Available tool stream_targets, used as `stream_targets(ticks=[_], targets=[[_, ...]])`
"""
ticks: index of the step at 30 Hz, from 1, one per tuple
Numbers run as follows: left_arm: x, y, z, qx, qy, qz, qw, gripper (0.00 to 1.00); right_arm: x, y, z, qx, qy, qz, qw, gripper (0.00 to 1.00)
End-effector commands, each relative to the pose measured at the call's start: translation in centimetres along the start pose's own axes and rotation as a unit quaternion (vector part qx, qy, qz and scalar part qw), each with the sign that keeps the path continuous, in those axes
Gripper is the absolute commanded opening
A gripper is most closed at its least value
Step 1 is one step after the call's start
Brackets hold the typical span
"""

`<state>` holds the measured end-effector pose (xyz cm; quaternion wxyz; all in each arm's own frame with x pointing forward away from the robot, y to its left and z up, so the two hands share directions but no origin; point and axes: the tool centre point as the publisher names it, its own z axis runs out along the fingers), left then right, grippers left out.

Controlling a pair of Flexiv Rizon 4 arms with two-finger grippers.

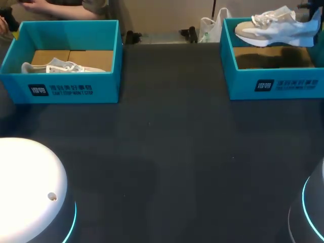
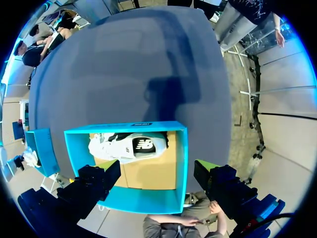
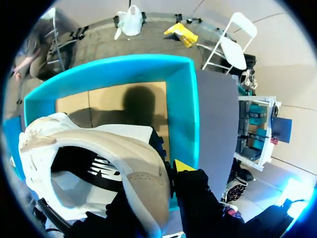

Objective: Take the shoe out of the shoebox, open the shoe tongue, remove and reinsert the insole, then place the shoe into the shoebox

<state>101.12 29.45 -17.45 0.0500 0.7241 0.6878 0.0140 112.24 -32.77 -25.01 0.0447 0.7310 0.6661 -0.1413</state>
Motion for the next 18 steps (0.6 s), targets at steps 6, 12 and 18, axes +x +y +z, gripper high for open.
stream_targets(ticks=[6, 12, 18], targets=[[0.0, 0.0, 0.0, 0.000, 0.001, 0.000, 1.000, 1.00, 0.8, -3.6, -4.2, -0.078, -0.007, -0.021, 0.997, 0.00], [0.0, 0.0, 0.0, 0.000, 0.001, 0.000, 1.000, 1.00, 1.6, -4.6, -5.6, -0.093, -0.018, -0.041, 0.995, 0.00], [0.0, 0.0, 0.0, 0.000, 0.001, 0.000, 1.000, 1.00, 2.6, -5.1, -6.6, -0.096, -0.015, -0.050, 0.994, 0.00]])
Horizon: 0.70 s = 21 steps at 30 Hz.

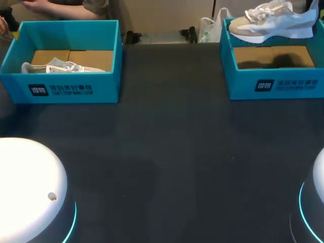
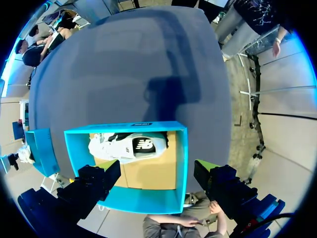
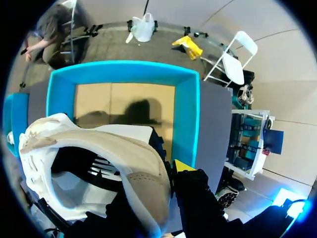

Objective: Take the shoe out of the shoebox, open the shoe tongue, remove and reinsert the insole, then place the shoe into the shoebox

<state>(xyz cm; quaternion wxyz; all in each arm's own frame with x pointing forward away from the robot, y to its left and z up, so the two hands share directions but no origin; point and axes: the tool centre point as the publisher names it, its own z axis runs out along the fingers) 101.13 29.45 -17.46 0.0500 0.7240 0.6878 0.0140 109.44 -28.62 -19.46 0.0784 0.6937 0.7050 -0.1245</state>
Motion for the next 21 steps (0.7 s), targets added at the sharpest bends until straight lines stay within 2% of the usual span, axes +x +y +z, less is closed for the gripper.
stream_targets(ticks=[1, 8, 21], targets=[[0.0, 0.0, 0.0, 0.000, 0.001, 0.001, 1.000, 1.00, 0.6, -1.2, -0.9, -0.050, -0.009, -0.005, 0.999, 0.00], [0.0, 0.0, 0.0, 0.000, 0.001, 0.001, 1.000, 1.00, 2.4, -1.4, -1.9, -0.057, 0.001, -0.005, 0.998, 0.00], [0.0, 0.0, 0.0, 0.000, 0.001, 0.001, 1.000, 1.00, 4.2, -3.5, -3.7, -0.079, -0.010, -0.031, 0.996, 0.00]])
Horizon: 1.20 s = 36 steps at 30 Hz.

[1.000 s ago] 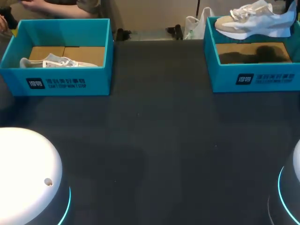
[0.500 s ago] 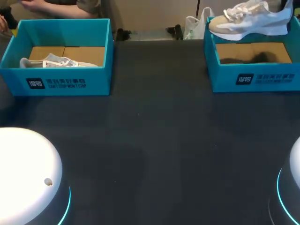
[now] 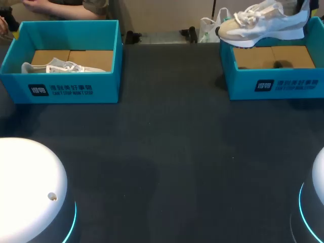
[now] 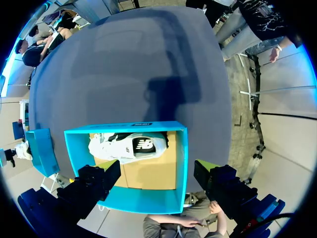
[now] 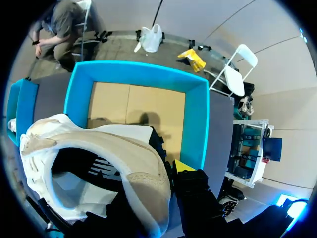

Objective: Take the shoe out of the shoebox, open the shoe tongue, remove and reinsert the insole, then place the shoe into the shoebox

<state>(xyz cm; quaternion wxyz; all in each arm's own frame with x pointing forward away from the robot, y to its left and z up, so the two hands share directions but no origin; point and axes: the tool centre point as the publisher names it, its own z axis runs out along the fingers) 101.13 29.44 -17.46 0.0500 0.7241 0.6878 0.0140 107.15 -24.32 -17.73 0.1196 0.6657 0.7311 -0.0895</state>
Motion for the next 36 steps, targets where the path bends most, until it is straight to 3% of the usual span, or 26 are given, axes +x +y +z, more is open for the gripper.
stream_targets(ticks=[1, 14, 31, 36], targets=[[0.0, 0.0, 0.0, 0.000, 0.001, 0.000, 1.000, 1.00, 0.8, -1.1, -1.3, -0.020, -0.005, -0.001, 1.000, 0.00], [0.0, 0.0, 0.0, 0.000, 0.001, 0.000, 1.000, 1.00, 7.1, -4.1, -4.3, -0.028, 0.015, 0.010, 0.999, 0.00], [0.0, 0.0, 0.0, 0.000, 0.001, 0.000, 1.000, 1.00, 12.6, -9.1, -7.6, -0.019, 0.010, 0.040, 0.999, 0.00], [0.0, 0.0, 0.0, 0.000, 0.001, 0.000, 1.000, 1.00, 14.6, -11.4, -8.8, -0.026, 0.019, 0.042, 0.999, 0.00]])
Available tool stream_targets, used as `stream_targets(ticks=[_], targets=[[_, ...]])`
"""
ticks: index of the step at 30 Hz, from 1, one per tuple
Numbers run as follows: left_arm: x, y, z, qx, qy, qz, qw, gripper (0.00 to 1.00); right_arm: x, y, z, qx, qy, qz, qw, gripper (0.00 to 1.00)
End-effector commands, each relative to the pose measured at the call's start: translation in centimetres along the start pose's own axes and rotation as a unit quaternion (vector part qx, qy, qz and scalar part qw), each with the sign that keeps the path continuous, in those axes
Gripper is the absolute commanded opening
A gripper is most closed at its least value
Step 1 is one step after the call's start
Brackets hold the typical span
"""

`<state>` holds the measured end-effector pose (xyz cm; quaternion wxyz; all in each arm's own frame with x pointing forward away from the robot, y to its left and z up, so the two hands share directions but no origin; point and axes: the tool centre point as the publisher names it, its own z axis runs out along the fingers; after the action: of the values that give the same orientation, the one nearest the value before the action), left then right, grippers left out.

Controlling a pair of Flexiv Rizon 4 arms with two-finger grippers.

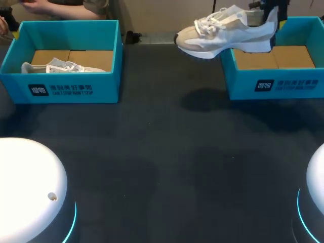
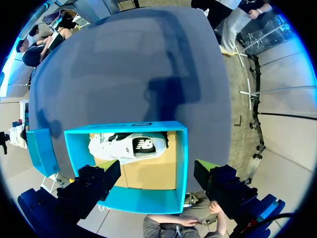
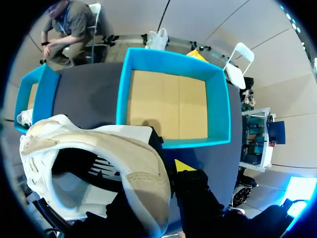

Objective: Take the shoe out of the shoebox, open the shoe tongue, remove and reinsert the insole, then place the shoe into the shoebox

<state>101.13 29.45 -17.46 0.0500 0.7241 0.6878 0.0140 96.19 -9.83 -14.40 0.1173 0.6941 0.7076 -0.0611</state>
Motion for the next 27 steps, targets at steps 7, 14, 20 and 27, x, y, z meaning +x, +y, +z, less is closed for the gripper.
stream_targets(ticks=[7, 14, 20, 27], targets=[[0.0, 0.0, 0.0, 0.000, 0.001, 0.000, 1.000, 1.00, 2.3, -4.7, -2.2, -0.004, -0.018, -0.021, 1.000, 0.00], [0.0, 0.0, 0.0, 0.000, 0.001, 0.000, 1.000, 1.00, 3.5, -6.4, -3.2, -0.005, -0.026, -0.031, 0.999, 0.00], [0.0, 0.0, 0.0, 0.000, 0.001, 0.000, 1.000, 1.00, 5.0, -8.2, -3.7, -0.014, -0.022, -0.019, 0.999, 0.00], [0.0, 0.0, 0.0, 0.000, 0.001, 0.000, 1.000, 1.00, 6.7, -10.5, -4.4, -0.005, -0.031, 0.000, 1.000, 0.00]])
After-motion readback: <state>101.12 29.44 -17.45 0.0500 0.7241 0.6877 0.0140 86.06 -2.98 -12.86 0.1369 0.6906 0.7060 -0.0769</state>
